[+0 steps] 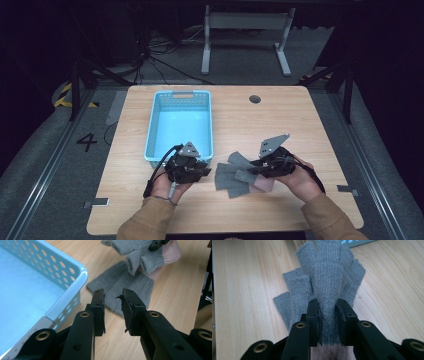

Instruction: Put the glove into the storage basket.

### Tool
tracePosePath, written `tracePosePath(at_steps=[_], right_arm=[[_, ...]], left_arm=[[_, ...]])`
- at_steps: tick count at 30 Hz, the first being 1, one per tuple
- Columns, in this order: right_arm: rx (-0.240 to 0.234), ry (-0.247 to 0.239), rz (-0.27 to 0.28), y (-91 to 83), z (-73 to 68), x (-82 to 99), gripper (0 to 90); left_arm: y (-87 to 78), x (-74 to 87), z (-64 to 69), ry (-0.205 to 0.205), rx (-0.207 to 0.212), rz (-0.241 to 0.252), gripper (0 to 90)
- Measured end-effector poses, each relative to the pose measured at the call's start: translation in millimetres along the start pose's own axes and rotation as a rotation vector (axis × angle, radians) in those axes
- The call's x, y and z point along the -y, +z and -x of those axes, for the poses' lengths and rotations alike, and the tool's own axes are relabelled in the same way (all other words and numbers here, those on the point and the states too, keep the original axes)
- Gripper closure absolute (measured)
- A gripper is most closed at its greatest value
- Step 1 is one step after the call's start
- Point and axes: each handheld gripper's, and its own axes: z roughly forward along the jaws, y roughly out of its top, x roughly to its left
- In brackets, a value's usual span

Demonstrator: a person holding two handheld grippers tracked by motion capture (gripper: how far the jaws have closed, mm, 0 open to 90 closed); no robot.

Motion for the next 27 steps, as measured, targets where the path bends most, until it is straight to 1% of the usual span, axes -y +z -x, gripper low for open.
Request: tracePosePath(at_steps=[1, 4, 10, 11, 13, 18, 19, 21, 25, 26, 27], right_arm=[[0.000, 0.000, 0.000, 0.0, 0.0, 0.0, 74.5], [-0.019, -0.015, -0.007, 5.8, -1.6, -1.8, 74.5], [-0.032, -0.022, -0.021, 13.1, -2.9, -4.2, 74.2], [-0.041, -0.023, -0.026, 16.3, -3.8, -5.5, 74.1], [-0.041, -0.027, -0.027, 17.8, -4.3, -6.0, 74.1], [-0.050, -0.035, -0.041, 25.7, -6.2, -7.3, 73.7], [-0.046, -0.041, -0.049, 28.9, -6.9, -7.1, 73.3], [-0.049, -0.038, -0.055, 30.4, -7.2, -6.9, 73.1], [-0.053, -0.025, -0.075, 37.2, -6.9, -6.5, 72.7], [-0.053, -0.025, -0.075, 37.2, -6.9, -6.5, 72.7], [-0.055, -0.025, -0.078, 37.8, -6.8, -6.5, 72.3]], left_arm=[[0.0, 0.0, 0.0, 0.000, 0.000, 0.000, 72.5], [-0.3, 0.7, 0.0, -0.006, 0.008, 0.003, 72.9], [-0.9, 3.7, 0.2, -0.011, 0.008, -0.008, 72.7], [-0.8, 4.3, 0.5, -0.015, 0.008, -0.004, 70.3], [-0.7, 5.0, 0.8, -0.017, 0.012, -0.004, 68.7], [0.6, 6.0, 1.9, -0.017, 0.012, -0.012, 68.5], [1.4, 6.3, 2.1, -0.017, 0.012, -0.014, 68.1], [2.2, 6.6, 2.3, -0.020, 0.014, -0.015, 67.1], [7.0, 9.6, 5.4, -0.011, 0.002, -0.031, 61.9], [7.0, 9.6, 5.4, -0.011, 0.002, -0.031, 59.6], [9.6, 11.1, 6.1, -0.016, -0.009, -0.023, 59.6]])
